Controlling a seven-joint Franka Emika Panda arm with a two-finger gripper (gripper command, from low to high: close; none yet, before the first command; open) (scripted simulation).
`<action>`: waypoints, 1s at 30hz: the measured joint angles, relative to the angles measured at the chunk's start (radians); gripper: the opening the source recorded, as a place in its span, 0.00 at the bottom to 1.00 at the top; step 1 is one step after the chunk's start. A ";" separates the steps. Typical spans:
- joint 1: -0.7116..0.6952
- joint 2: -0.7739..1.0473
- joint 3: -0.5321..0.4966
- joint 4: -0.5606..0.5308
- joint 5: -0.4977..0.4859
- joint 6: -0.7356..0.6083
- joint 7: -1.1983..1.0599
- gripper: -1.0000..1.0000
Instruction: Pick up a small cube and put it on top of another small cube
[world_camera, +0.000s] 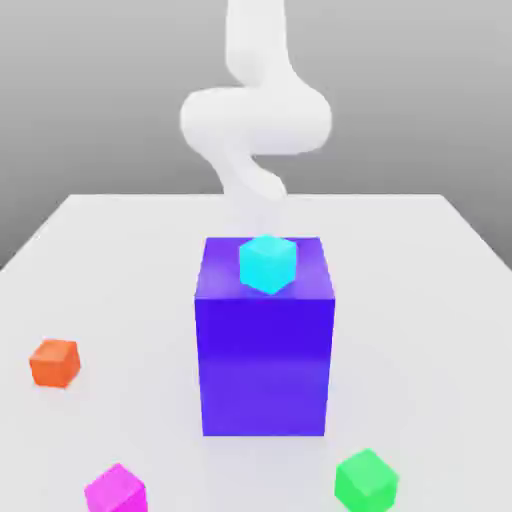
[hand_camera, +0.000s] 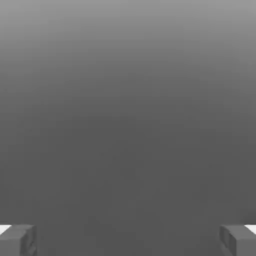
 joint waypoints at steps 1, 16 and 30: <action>0.019 0.036 -0.025 0.000 0.012 0.009 -0.044 0.50; 0.202 0.549 -0.320 -0.002 0.251 0.129 -0.708 0.50; 0.115 0.989 -0.340 -0.012 0.348 0.267 -1.238 0.50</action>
